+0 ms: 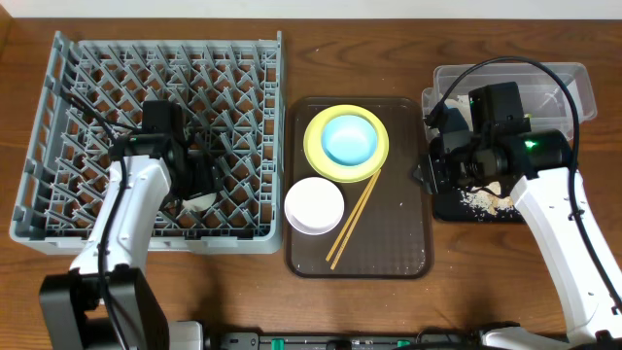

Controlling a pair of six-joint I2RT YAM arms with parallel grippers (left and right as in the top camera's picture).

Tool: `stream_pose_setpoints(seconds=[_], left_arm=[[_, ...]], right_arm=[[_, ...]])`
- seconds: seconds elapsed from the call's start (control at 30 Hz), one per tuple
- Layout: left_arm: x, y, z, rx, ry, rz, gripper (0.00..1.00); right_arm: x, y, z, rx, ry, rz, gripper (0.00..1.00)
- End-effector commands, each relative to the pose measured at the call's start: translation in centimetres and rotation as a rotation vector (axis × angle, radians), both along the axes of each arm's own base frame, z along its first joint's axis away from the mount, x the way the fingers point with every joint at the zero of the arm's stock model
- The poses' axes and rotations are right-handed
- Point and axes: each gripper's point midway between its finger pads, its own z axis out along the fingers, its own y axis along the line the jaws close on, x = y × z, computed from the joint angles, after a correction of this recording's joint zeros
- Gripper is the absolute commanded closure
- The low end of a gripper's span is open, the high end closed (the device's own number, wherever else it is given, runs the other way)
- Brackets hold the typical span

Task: Sort waste into correct bins and load items into the dishwasher rack
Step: 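Place the white cup upright in the dish rack with the left gripper, then grasp the pink cup with the left gripper and lift it toward the rack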

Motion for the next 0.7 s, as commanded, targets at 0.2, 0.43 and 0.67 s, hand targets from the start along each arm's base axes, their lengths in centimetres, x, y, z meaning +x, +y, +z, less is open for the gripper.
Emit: stream_pose_setpoints(seconds=[0.2, 0.43, 0.67], left_arm=[[0.4, -1.1, 7.8, -0.013, -0.275, -0.029, 0.09], [-0.5, -8.1, 11.6, -0.154, -0.408, -0.240, 0.09], [-0.9, -16.0, 10.5, -0.201, -0.390, -0.490, 0.10]], right_arm=[[0.3, 0.1, 0.8, 0.005, -0.028, 0.009, 0.51], [0.5, -0.4, 0.6, -0.012, -0.024, -0.017, 0.52], [1.3, -4.2, 0.6, -0.103, -0.013, -0.248, 0.50]])
